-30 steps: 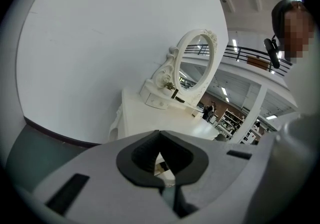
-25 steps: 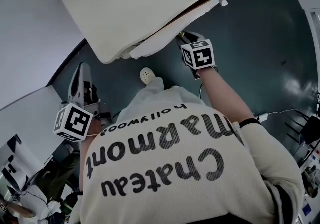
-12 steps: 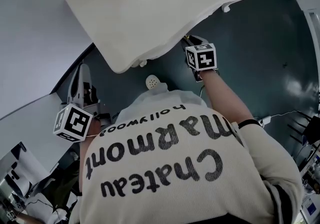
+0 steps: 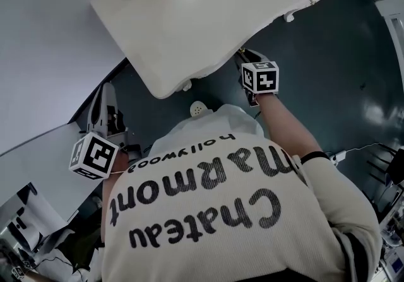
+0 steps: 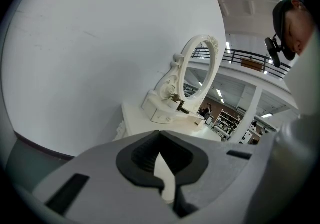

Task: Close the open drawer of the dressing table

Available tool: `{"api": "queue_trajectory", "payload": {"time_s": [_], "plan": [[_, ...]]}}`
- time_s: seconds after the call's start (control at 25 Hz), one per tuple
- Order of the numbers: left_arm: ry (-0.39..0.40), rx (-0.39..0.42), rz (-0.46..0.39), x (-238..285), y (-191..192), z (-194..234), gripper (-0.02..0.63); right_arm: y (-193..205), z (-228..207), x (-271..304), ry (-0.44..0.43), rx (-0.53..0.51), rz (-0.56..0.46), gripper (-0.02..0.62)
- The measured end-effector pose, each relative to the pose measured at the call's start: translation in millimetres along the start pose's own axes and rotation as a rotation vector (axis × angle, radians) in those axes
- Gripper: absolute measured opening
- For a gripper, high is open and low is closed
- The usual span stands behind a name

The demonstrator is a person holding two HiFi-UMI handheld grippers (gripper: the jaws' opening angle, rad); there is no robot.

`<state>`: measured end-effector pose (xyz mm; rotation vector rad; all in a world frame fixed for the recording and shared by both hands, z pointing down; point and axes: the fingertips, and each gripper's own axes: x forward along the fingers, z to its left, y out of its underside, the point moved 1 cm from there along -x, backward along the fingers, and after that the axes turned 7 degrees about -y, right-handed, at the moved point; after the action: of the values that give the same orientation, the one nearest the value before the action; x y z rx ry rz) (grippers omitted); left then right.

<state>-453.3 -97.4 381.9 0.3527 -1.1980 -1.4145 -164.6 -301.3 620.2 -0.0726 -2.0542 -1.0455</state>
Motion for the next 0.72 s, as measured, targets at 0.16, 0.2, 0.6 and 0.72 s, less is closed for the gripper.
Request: {"api": "queue_trajectory", "payload": {"time_s": [0.16,0.2,0.6,0.72], "plan": [[-0.002,0.006,-0.003,-1,-4,1,0.008,-6,1,5,0.005,-0.001,0.0,0.143],[-0.005,0.005,-0.001,-1,-3,2,0.008,-6,1,6,0.004,-0.003,0.004,0.143],[-0.048,-0.032,-0.016,-9,-1,14,0.008,-13,1,13,0.012,-0.026,0.024,0.143],[-0.085,-0.05,-0.038,-16,2,25,0.008,-14,-3,19,0.025,-0.032,0.021,0.143]]}}
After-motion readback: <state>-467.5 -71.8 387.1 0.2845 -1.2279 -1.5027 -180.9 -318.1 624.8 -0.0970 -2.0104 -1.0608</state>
